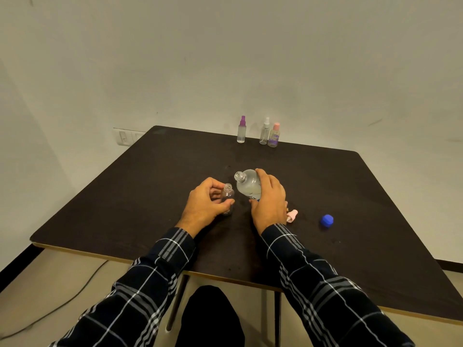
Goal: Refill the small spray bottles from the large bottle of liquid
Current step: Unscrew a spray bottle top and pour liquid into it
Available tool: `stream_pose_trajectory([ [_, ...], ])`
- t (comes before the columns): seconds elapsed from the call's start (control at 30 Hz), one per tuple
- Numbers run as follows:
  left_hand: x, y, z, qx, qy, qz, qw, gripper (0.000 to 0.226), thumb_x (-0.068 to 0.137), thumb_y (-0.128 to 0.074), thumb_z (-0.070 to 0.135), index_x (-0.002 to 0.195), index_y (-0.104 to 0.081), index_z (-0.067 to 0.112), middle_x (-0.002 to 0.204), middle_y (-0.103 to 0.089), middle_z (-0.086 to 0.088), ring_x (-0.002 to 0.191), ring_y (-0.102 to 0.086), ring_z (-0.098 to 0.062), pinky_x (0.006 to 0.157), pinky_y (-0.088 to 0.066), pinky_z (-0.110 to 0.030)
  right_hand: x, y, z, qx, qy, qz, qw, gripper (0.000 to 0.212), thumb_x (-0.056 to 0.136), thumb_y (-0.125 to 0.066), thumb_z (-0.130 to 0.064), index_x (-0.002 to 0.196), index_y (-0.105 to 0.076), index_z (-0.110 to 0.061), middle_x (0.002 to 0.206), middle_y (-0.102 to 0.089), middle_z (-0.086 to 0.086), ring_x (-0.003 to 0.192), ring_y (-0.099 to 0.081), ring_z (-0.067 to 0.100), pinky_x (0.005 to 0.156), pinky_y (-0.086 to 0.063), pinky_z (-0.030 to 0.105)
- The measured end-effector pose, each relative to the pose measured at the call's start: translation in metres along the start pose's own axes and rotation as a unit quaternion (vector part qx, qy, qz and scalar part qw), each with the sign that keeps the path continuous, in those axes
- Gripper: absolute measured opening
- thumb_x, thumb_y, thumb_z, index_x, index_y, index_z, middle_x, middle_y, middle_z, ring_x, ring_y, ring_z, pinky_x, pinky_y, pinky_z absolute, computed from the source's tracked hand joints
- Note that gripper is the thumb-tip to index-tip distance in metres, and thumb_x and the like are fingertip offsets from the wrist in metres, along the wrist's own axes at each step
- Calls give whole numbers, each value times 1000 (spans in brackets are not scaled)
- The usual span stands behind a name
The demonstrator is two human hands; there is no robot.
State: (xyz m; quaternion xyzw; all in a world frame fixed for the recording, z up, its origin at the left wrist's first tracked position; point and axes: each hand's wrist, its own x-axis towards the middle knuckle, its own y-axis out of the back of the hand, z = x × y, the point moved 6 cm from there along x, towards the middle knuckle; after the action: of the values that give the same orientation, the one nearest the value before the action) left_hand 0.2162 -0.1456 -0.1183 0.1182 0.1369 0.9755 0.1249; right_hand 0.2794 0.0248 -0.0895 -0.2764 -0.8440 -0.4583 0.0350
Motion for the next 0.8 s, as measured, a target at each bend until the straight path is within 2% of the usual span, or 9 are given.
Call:
stream_pose_trajectory([
  [0.13,-1,1,2,1,-7,0,1000,37,76,-88,7,105,-66,16,102,-75,3,97,-72,-4,82,-58,-16,-2,-3,-6,-28,17,0,999,86,77,-79,-6,143,-35,-37,140,-44,-3,136,-38,24,101,-41,66],
  [0.33,0,15,-2,3,-3,11,1000,37,76,-88,8,105,-66,17,101,-75,3,97,-72,-3,82,-57,-15,-1,-7,-11,-51,17,-33,998,85,81,-77,-8,147,-33,-38,146,-39,-2,141,-32,23,108,-33,67],
  [0.57,-3,24,-4,9,0,19,1000,37,76,-87,6,105,-66,16,102,-75,2,96,-73,-4,80,-57,-15,-4,-12,-20,-50,33,-41,997,83,83,-75,-6,146,-33,-39,146,-38,-2,142,-30,22,109,-30,71],
  [0.8,-7,30,-3,18,3,20,1000,38,77,-87,6,107,-65,15,101,-74,5,93,-70,3,77,-53,-9,-3,-12,-27,-57,50,-46,996,79,84,-73,-7,144,-34,-39,145,-39,-2,141,-30,23,109,-28,72],
])
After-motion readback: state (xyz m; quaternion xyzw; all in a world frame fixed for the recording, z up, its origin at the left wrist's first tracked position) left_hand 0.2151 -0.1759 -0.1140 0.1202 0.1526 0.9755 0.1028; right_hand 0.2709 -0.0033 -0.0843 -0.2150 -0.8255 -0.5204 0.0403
